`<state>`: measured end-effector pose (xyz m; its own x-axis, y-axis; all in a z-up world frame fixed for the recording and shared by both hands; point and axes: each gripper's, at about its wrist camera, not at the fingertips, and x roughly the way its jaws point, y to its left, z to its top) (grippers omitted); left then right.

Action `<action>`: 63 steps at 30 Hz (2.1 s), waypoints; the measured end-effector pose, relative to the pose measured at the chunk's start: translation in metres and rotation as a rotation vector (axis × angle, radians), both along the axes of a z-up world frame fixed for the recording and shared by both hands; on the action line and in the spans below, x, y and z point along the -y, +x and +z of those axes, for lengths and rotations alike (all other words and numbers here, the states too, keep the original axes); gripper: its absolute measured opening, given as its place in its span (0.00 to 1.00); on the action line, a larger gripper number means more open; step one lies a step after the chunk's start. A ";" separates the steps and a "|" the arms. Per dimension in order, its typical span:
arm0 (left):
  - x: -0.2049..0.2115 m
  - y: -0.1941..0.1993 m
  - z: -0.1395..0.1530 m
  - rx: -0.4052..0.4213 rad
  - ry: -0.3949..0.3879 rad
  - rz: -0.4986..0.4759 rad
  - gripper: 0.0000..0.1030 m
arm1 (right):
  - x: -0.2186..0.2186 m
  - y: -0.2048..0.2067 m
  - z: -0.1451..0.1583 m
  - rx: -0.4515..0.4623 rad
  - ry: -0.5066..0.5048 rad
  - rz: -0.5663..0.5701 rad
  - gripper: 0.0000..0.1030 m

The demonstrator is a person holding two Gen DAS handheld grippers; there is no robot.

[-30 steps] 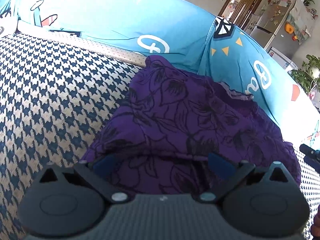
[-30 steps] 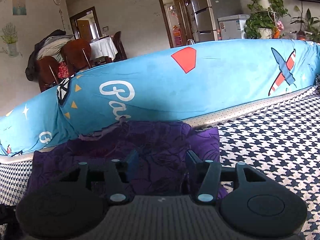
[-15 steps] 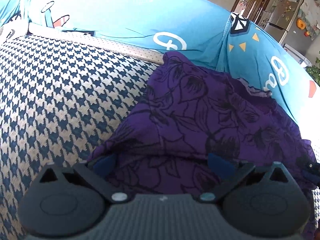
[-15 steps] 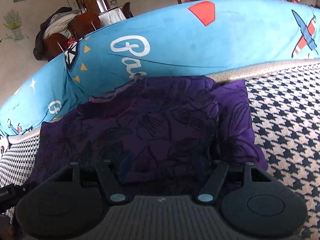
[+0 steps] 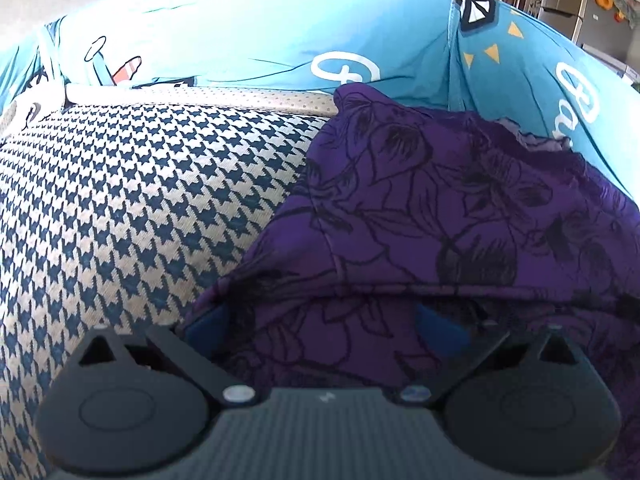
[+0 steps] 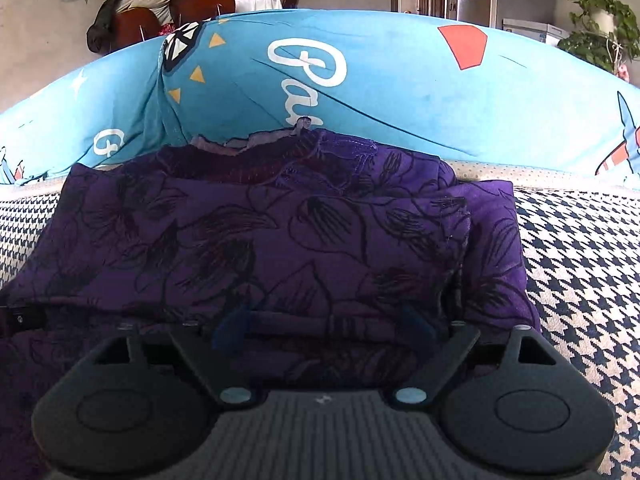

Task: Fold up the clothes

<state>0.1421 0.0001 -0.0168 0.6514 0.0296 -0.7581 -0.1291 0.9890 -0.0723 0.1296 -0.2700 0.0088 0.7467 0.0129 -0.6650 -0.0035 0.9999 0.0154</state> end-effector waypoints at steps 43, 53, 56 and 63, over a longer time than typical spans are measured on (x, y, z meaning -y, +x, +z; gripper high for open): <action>0.055 -0.067 -0.008 -0.018 0.107 -0.141 1.00 | -0.008 -0.080 -0.016 -0.029 -0.059 -0.133 1.00; 0.052 -0.083 -0.010 -0.004 0.114 -0.154 1.00 | -0.007 -0.089 -0.017 -0.016 -0.062 -0.118 1.00; 0.052 -0.088 -0.010 -0.003 0.118 -0.155 1.00 | -0.008 -0.095 -0.017 -0.014 -0.063 -0.114 1.00; 0.050 -0.100 -0.010 -0.006 0.120 -0.155 1.00 | -0.009 -0.106 -0.018 -0.003 -0.065 -0.113 1.00</action>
